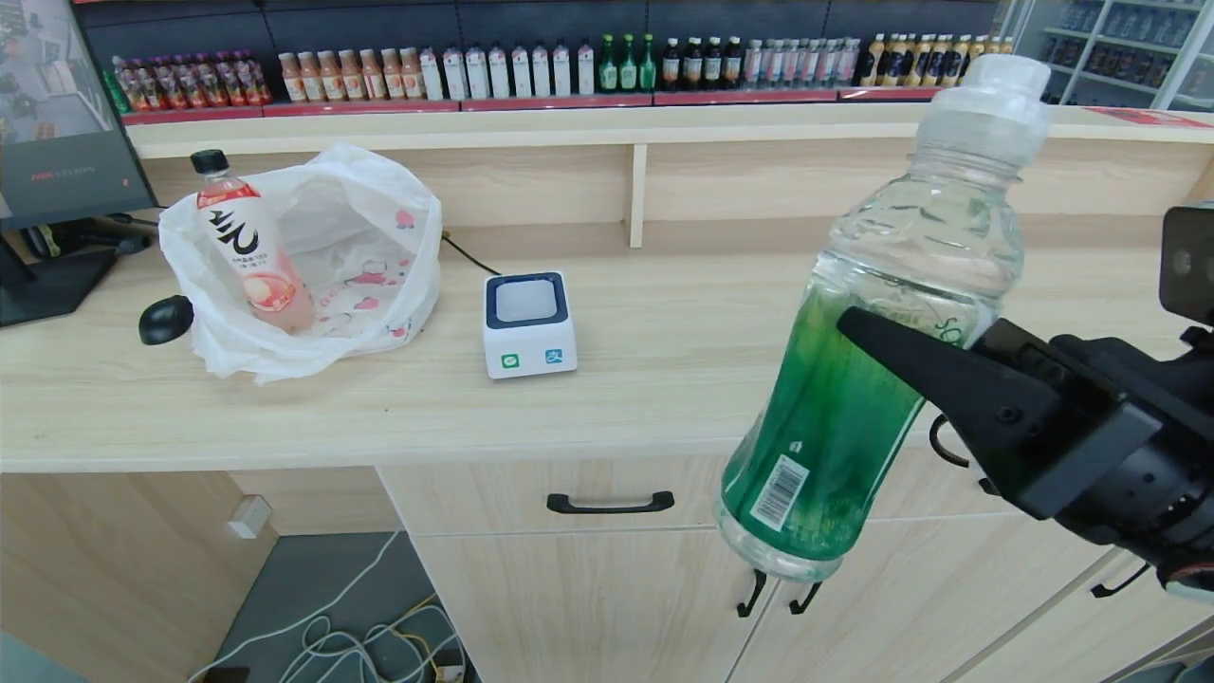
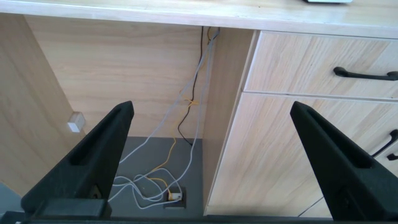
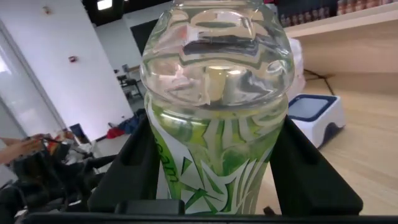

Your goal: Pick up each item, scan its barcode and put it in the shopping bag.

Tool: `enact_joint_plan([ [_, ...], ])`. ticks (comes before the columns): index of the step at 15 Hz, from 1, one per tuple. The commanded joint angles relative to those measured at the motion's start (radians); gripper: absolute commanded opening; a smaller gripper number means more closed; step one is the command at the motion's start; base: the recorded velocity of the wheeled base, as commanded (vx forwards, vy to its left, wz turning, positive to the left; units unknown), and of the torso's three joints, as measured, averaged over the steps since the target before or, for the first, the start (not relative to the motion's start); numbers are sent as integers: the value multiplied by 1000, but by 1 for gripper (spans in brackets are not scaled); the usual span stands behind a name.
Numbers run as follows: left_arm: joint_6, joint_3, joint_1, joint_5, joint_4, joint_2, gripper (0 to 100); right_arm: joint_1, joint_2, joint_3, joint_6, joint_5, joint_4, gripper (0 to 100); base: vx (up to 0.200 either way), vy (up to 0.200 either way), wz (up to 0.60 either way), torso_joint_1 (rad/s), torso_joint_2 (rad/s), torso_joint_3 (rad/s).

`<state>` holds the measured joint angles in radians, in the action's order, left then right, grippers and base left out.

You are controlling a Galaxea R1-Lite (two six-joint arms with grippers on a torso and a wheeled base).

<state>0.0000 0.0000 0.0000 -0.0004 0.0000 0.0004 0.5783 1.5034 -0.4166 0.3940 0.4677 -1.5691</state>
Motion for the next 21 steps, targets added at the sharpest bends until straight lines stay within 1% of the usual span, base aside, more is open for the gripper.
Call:
enact_joint_plan([
  [1, 2, 0, -2, 0, 0, 0, 100, -6, -49, 65, -57, -83, -2, 0, 0, 0, 0, 0, 0, 0],
  [2, 6, 0, -2, 0, 0, 0, 100, -6, -63, 85, -84, -119, -2, 0, 0, 0, 0, 0, 0, 0],
  [3, 5, 0, -2, 0, 0, 0, 100, -6, -88, 94, -113, -188, -2, 0, 0, 0, 0, 0, 0, 0],
  [4, 5, 0, 0, 0, 0, 0, 100, -6, -95, 101, -124, -221, -2, 0, 0, 0, 0, 0, 0, 0],
  [5, 5, 0, -2, 0, 0, 0, 100, -6, -104, 105, -182, -284, -2, 0, 0, 0, 0, 0, 0, 0],
  [7, 8, 0, -2, 0, 0, 0, 100, -8, -94, 105, -308, -362, -2, 0, 0, 0, 0, 0, 0, 0],
  [8, 8, 0, -2, 0, 0, 0, 100, -8, -89, 105, -327, -388, -2, 0, 0, 0, 0, 0, 0, 0],
  [9, 8, 0, -2, 0, 0, 0, 100, -8, -57, 98, -382, -515, -2, 0, 0, 0, 0, 0, 0, 0],
  [10, 6, 0, -2, 0, 0, 0, 100, -9, -42, 85, -389, -567, -2, 0, 0, 0, 0, 0, 0, 0],
  [11, 5, 0, 0, 0, 0, 0, 100, -20, -38, 78, -389, -569, -2, 0, 0, 0, 0, 0, 0, 0],
  [12, 5, 0, 0, 0, 0, 0, 100, -64, -20, 67, -388, -567, -2, 0, 0, 0, 0, 0, 0, 0],
  [14, 5, 0, 0, 0, 0, 0, 100, -110, 3, 67, -393, -574, -2, 0, 0, 0, 0, 0, 0, 0],
  [15, 5, 0, 0, 0, 0, 0, 100, -112, 9, 64, -397, -575, -2, 0, 0, 0, 0, 0, 0, 0],
  [16, 5, 0, -2, 0, 0, 0, 100, -117, 28, 21, -432, -578, -2, 0, 0, 0, 0, 0, 0, 0],
  [17, 5, 0, 0, 0, 0, 0, 100, -118, 35, 10, -435, -592, -2, 0, 0, 0, 0, 0, 0, 0],
  [18, 3, 0, 0, 0, 0, 0, 100, -129, 52, -10, -440, -664, -2, 0, 0, 0, 0, 0, 0, 0],
  [19, 3, 0, -2, 0, 0, 0, 100, -132, 61, -31, -443, -705, -2, 0, 0, 0, 0, 0, 0, 0],
  [20, 3, 0, 0, 0, -2, 0, 100, -138, 83, -76, -452, -810, -2, 0, 0, 0, 0, 0, 0, 0],
  [21, 3, 0, -2, 0, 0, 0, 100, -137, 98, -88, -462, -857, -2, 0, 0, 0, 0, 0, 0, 0],
])
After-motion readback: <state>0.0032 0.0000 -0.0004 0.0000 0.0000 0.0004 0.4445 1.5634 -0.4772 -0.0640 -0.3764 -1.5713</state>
